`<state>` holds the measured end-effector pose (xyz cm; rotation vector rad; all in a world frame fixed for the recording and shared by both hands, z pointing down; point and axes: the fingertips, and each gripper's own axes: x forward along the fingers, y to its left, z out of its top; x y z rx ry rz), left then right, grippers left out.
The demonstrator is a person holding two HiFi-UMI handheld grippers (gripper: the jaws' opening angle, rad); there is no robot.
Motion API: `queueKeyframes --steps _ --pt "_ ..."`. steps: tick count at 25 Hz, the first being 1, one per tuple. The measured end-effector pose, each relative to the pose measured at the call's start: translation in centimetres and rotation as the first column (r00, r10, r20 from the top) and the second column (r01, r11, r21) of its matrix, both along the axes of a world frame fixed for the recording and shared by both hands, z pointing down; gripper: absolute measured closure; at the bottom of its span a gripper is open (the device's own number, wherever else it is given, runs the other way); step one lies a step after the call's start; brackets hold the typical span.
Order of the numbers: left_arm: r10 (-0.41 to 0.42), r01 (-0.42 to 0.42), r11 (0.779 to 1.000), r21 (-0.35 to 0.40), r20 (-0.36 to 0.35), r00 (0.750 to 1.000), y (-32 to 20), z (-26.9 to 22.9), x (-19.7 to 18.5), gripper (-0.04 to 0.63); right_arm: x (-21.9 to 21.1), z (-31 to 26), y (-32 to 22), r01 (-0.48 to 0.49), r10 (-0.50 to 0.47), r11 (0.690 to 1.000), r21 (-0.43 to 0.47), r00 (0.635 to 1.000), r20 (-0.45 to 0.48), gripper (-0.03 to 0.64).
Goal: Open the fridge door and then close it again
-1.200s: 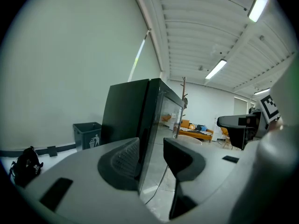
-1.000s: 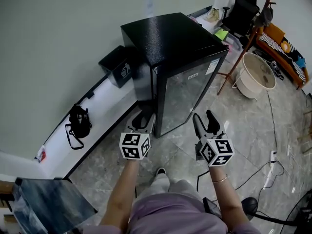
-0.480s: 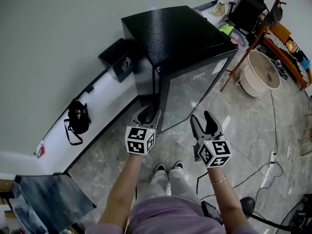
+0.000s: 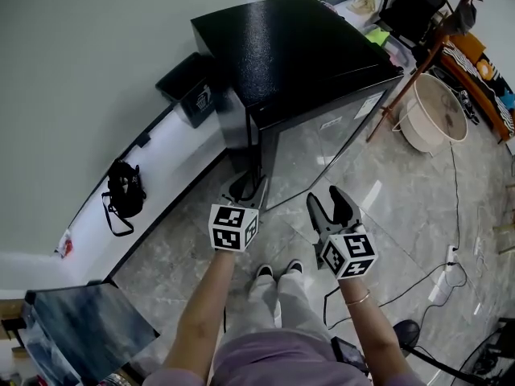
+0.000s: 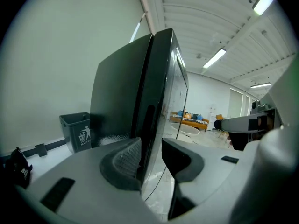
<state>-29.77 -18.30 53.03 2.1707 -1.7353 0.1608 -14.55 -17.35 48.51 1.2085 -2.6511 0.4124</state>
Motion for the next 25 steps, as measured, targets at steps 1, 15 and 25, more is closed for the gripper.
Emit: queueKeyframes --steps 1,15,25 --pt "0.003 -0.003 1.000 -0.004 -0.001 1.000 -0.1 0.3 0.1 0.459 -0.1 0.3 0.0 0.002 -0.002 1.000 -0.006 1.000 -0.001 0.390" --pt "0.030 -0.030 0.999 -0.016 -0.012 0.999 -1.7 1.8 0.9 0.493 -0.9 2.7 0.1 0.015 -0.015 0.998 -0.065 1.000 -0.007 0.396" --pt "0.029 -0.030 0.998 -0.046 -0.020 0.999 -1.6 1.9 0.8 0.508 -0.4 1.4 0.3 -0.009 0.009 0.999 -0.046 1.000 -0.002 0.400"
